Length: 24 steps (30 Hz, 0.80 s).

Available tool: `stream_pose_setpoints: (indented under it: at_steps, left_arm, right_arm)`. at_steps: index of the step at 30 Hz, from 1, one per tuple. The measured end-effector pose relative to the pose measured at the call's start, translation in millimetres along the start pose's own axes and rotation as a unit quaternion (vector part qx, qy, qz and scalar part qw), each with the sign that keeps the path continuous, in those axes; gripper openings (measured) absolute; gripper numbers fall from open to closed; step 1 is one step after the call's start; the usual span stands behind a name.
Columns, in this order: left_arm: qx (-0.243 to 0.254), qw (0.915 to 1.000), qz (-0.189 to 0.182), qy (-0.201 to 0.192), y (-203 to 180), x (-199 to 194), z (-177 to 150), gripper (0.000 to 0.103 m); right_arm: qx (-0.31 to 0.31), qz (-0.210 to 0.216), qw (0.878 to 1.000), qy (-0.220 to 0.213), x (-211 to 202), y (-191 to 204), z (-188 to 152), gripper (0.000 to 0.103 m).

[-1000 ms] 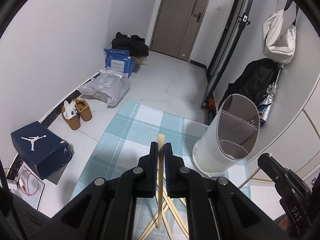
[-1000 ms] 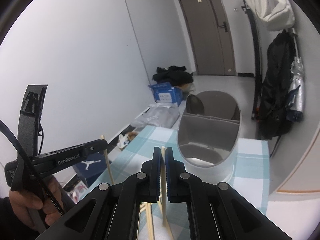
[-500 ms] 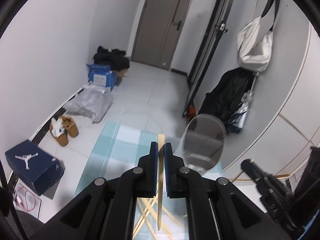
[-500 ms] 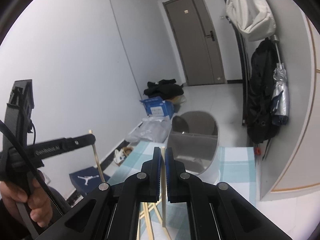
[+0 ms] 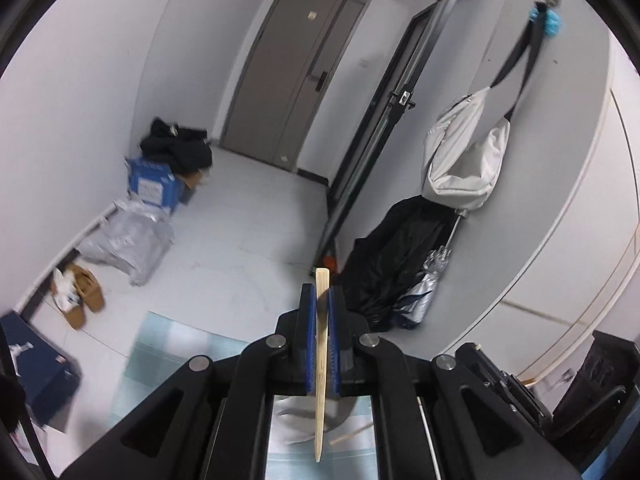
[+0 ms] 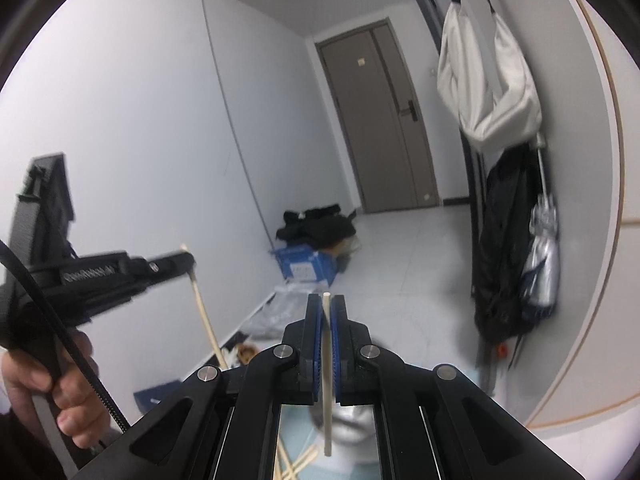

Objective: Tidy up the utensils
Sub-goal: 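Lift and carry the chopsticks in both tools to the white holder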

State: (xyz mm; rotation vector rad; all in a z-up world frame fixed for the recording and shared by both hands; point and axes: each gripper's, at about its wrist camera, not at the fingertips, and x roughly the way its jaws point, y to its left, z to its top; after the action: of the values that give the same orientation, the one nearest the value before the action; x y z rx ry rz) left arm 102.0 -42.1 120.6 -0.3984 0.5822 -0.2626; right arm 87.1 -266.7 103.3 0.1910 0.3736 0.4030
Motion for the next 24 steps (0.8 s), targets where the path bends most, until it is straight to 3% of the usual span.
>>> stream_pose_setpoints:
  at_steps: [11, 24]
  left_arm:
    - [-0.020, 0.9997, -0.002, -0.016, 0.3, 45.3, 21.9, 0.003]
    - [0.037, 0.9987, -0.015, -0.030, 2.5, 89.4, 20.2, 0.003]
  right_arm:
    - [0.011, -0.008, 0.999, -0.031, 32.9, -32.3, 47.3, 0.004]
    - [0.015, -0.015, 1.000, -0.003, 82.6, -52.8, 38.6, 0.004]
